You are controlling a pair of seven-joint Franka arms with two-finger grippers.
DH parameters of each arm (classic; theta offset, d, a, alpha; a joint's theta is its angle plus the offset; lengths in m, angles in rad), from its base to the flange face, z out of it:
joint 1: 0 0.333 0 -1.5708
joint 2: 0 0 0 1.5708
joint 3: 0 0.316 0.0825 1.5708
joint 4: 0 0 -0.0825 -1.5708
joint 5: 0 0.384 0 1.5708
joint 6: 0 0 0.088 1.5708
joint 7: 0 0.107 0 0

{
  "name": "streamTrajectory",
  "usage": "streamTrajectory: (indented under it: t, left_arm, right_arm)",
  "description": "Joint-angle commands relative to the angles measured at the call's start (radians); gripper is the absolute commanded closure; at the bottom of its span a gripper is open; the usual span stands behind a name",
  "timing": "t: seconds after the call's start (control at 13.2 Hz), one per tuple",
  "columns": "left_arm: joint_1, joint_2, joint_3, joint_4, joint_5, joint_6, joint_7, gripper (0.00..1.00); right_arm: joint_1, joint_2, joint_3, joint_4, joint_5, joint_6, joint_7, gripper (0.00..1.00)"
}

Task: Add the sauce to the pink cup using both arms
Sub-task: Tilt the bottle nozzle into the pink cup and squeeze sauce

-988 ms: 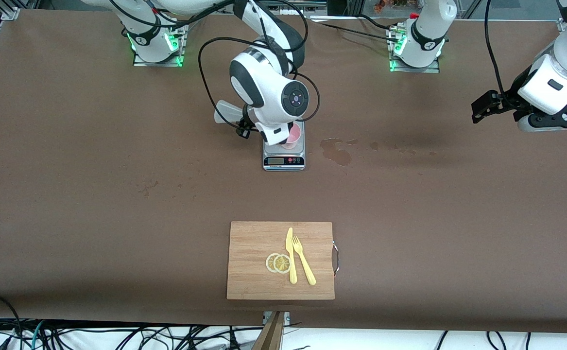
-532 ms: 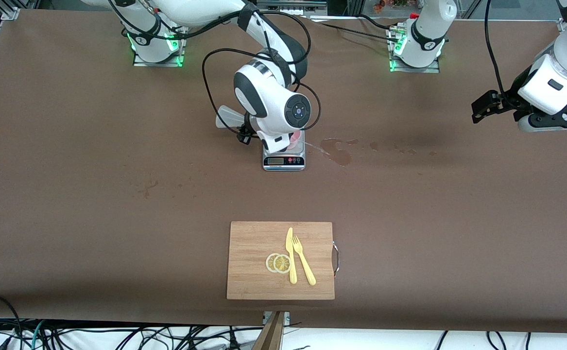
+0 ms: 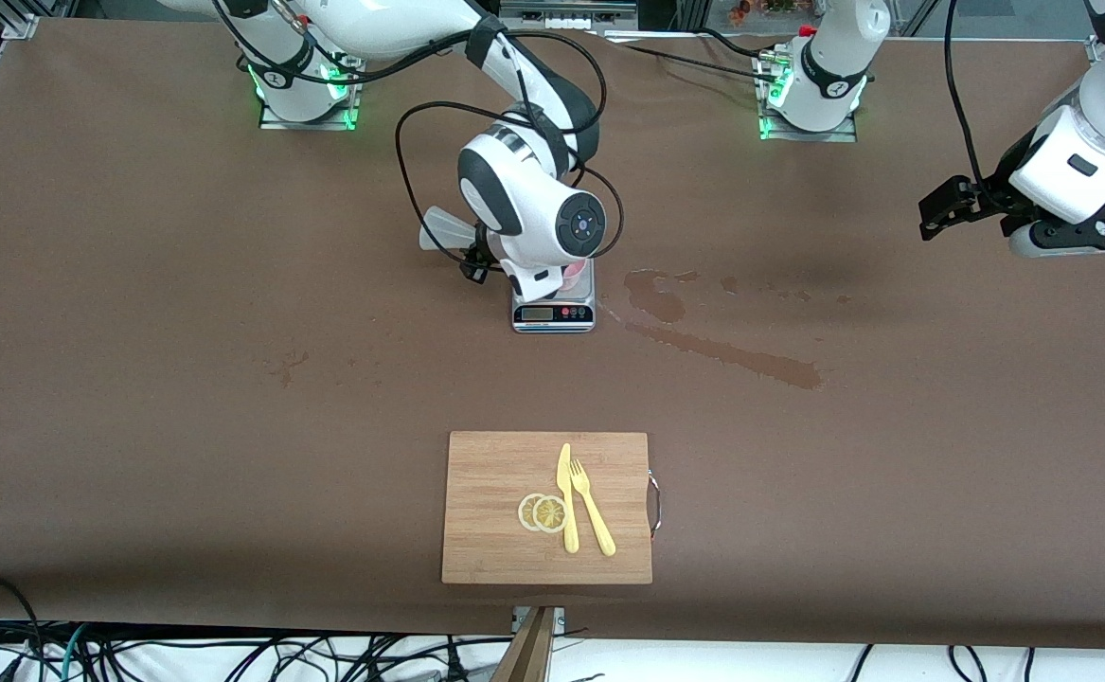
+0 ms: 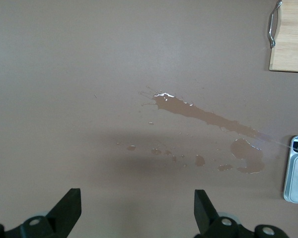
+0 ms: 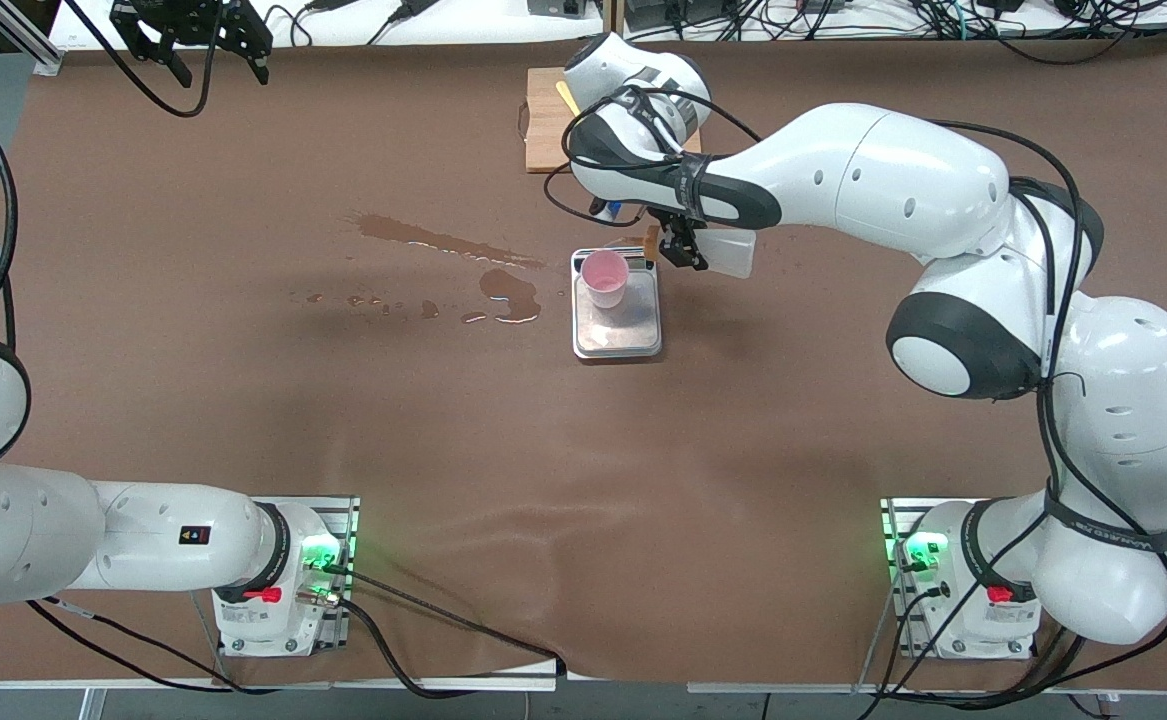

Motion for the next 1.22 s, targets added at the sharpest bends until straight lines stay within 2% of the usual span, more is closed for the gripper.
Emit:
streamTrajectory:
  t: [0.0, 0.23, 0.61, 0.91, 1.14]
  left_arm:
    - [0.009, 0.013, -0.007, 0.027, -0.008, -0.021, 0.022, 0.00]
    - [0.011, 0.012, -0.007, 0.027, -0.008, -0.021, 0.022, 0.00]
    - [0.005, 0.013, -0.010, 0.028, -0.011, -0.016, 0.022, 0.00]
    - [0.006, 0.020, -0.037, 0.030, -0.008, -0.018, 0.022, 0.00]
    - [0.012, 0.021, -0.031, 0.034, -0.012, -0.016, 0.022, 0.00]
  right_arm:
    - [-0.002, 0.013, 0.006, 0.046, -0.015, -0.039, 0.009, 0.85]
    - [0.008, 0.012, 0.007, 0.043, -0.015, -0.039, 0.009, 0.85]
    - [0.005, -0.011, 0.007, 0.037, -0.001, -0.033, 0.004, 0.78]
    - [0.009, -0.079, 0.007, -0.042, 0.000, -0.024, 0.010, 0.76]
    - [-0.017, -0.099, 0.007, -0.047, 0.000, -0.024, -0.004, 0.75]
